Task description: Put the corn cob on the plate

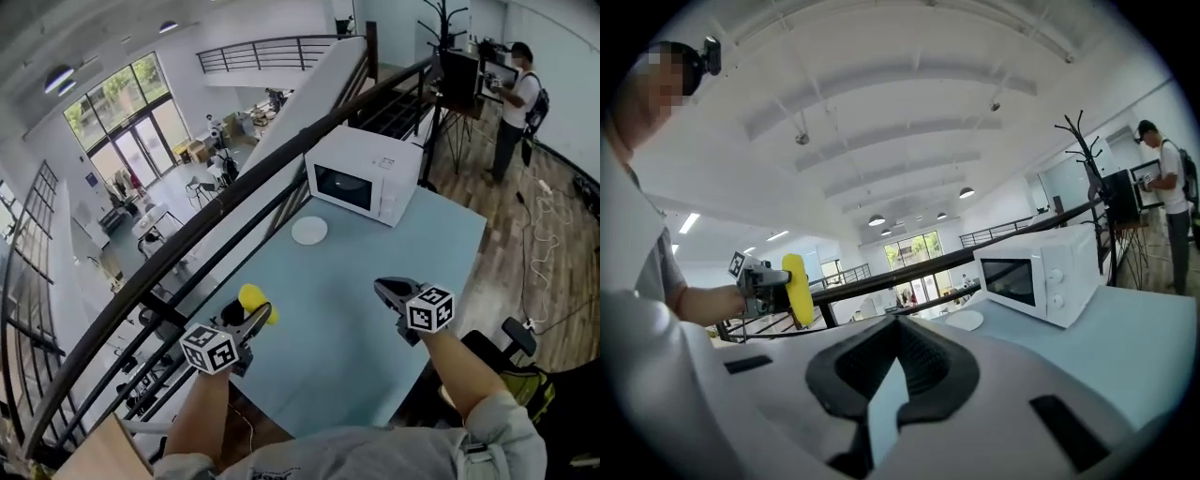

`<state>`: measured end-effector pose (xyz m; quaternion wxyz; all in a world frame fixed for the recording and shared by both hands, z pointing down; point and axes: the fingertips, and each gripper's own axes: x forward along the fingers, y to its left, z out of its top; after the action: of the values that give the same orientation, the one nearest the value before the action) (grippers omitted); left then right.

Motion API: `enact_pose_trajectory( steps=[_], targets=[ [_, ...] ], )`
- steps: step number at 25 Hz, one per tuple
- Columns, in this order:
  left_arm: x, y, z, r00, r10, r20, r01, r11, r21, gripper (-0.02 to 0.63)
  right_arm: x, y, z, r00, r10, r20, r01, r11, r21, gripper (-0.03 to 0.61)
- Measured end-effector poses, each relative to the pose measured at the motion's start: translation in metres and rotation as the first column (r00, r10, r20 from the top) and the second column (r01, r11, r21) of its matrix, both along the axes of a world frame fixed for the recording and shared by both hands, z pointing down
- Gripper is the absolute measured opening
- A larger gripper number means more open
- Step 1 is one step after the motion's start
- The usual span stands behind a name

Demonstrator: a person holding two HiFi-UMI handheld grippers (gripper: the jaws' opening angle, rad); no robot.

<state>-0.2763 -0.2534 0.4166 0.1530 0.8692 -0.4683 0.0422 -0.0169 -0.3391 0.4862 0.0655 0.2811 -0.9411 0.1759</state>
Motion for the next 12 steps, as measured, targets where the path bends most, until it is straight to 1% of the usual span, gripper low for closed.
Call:
enact_pose_trajectory(
  steps=[5, 12],
  targets=[
    [-0.004, -0.059, 0.021, 0.999, 0.027, 0.043, -0.027, 1.0, -0.006, 0.262, -0.007, -0.051, 0.008, 0.999, 0.048, -0.003, -0.048, 0.999, -0.014, 0.017],
    [0.001, -0.122, 0.041, 0.994, 0.056, 0.091, -0.053, 0.998, -0.03, 0.262, -0.016, -0.099, 0.006, 0.998, 0.054, -0.015, -0.054, 0.998, 0.011, 0.017]
  ],
)
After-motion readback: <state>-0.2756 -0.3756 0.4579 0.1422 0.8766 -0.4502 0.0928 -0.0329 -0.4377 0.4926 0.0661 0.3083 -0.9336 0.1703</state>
